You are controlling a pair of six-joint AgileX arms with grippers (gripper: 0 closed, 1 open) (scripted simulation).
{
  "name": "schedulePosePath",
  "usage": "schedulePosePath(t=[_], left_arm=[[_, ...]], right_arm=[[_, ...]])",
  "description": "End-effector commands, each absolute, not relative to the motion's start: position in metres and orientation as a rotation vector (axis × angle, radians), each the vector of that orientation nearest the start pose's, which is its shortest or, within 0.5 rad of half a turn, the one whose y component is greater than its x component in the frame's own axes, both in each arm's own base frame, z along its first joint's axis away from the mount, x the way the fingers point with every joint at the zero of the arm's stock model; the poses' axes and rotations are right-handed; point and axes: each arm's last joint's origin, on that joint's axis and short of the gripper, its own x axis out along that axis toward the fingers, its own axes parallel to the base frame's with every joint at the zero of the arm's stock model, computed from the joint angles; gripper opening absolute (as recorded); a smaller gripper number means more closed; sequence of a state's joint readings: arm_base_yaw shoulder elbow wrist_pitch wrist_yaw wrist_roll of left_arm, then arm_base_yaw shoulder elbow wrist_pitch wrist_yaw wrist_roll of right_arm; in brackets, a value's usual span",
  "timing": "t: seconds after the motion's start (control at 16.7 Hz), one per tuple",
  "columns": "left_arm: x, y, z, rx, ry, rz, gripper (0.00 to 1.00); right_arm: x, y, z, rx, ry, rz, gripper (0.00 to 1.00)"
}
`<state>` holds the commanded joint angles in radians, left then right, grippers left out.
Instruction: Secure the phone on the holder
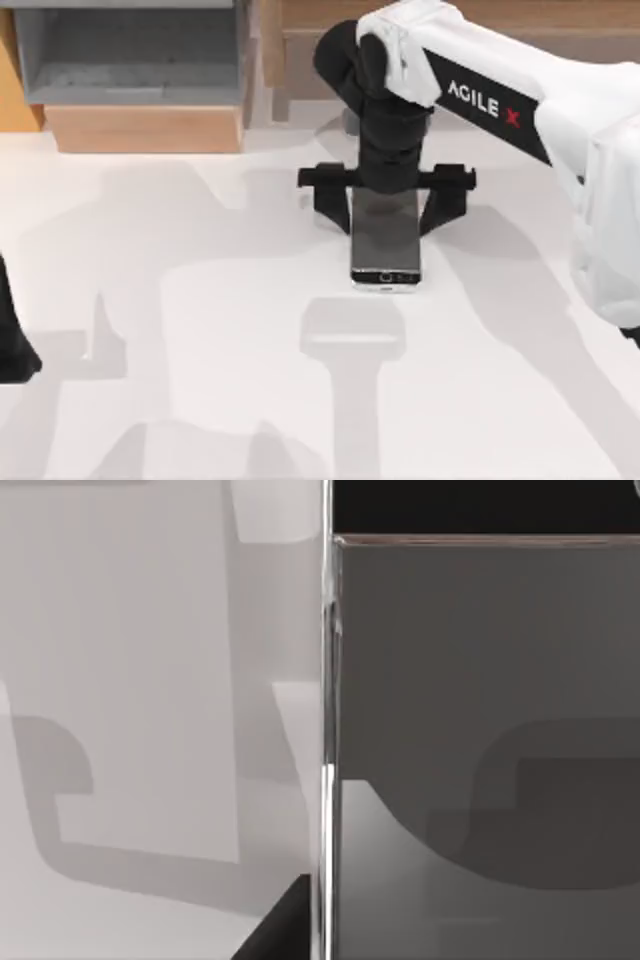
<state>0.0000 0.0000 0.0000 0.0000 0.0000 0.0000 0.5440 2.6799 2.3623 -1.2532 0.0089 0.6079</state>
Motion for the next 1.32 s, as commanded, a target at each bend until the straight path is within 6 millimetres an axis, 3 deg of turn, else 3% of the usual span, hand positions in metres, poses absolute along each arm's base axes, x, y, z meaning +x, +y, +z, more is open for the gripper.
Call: schedulePosePath(t=[0.06,0.42,0.72,0.84,0.96,1.08,1.32], left_arm=[[0.106,-0.001,0.16,0.0,0.0,0.0,1.0],[0.106,-0.001,0.16,0.0,0.0,0.0,1.0],[0.106,-0.001,0.16,0.0,0.0,0.0,1.0],[0.106,-0.001,0.16,0.0,0.0,0.0,1.0],[0.106,-0.001,0.16,0.0,0.0,0.0,1.0],[0.106,-0.001,0.16,0.0,0.0,0.0,1.0],[0.106,-0.001,0.16,0.0,0.0,0.0,1.0]], right_arm=[[0.435,0.269,0.115,0.038,1.552,-0.039,0.0],[0.435,0.269,0.134,0.039,1.551,-0.039,0.0],[0.435,0.269,0.134,0.04,1.552,-0.04,0.0],[0.438,0.262,0.148,0.051,1.539,-0.012,0.0],[0.444,0.243,0.165,0.06,1.542,0.035,0.0],[0.452,0.211,0.181,0.068,1.557,0.102,0.0],[0.464,0.118,0.217,0.11,1.544,0.297,0.0]])
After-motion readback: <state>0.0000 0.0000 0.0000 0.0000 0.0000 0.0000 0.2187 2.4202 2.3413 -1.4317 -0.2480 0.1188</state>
